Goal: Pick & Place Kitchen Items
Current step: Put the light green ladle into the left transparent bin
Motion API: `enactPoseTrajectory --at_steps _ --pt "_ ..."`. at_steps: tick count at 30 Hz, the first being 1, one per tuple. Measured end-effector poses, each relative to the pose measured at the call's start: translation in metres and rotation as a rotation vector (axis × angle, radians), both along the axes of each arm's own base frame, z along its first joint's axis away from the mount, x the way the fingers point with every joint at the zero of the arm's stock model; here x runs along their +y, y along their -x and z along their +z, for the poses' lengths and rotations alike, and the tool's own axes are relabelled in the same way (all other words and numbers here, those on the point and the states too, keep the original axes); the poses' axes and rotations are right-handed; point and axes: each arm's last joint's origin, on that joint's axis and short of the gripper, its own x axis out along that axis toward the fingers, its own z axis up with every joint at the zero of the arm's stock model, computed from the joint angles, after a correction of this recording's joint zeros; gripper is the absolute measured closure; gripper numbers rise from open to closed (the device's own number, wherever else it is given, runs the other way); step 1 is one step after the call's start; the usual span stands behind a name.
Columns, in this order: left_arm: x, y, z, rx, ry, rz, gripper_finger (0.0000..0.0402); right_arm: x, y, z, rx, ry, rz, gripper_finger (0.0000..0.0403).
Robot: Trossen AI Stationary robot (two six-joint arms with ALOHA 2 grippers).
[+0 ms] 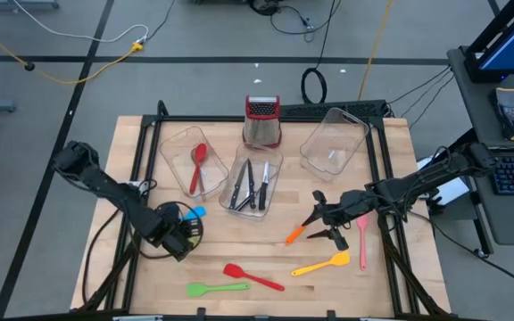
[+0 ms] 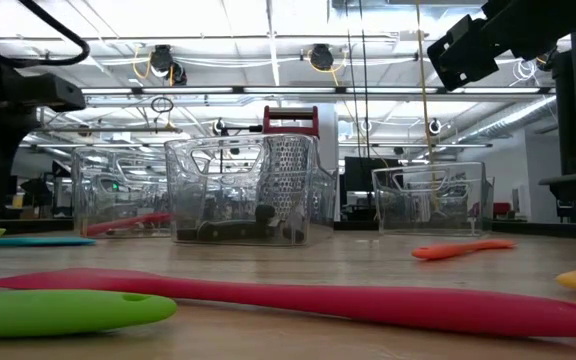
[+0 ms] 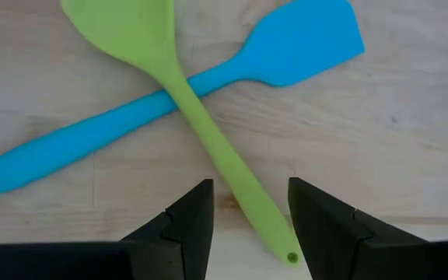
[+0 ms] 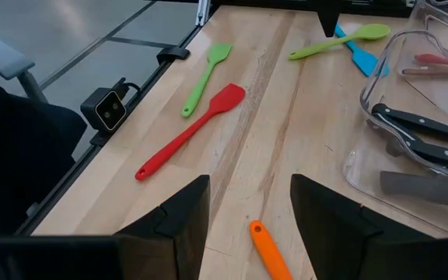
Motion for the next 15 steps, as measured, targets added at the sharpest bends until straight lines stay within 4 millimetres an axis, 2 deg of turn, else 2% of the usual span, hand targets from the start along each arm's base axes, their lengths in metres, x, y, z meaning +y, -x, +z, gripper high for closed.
enactPoseTrajectory --at_steps 6,15 --pt "0.004 -0.002 -0.004 0.059 0.012 0.024 0.0234 0.000 0.000 0.000 0.000 0.000 0.000 0.0230" --pt "0.003 -0.008 -0.029 0.176 -0.046 0.053 0.0234 0.000 0.000 0.000 -0.007 0.014 0.008 0.0230"
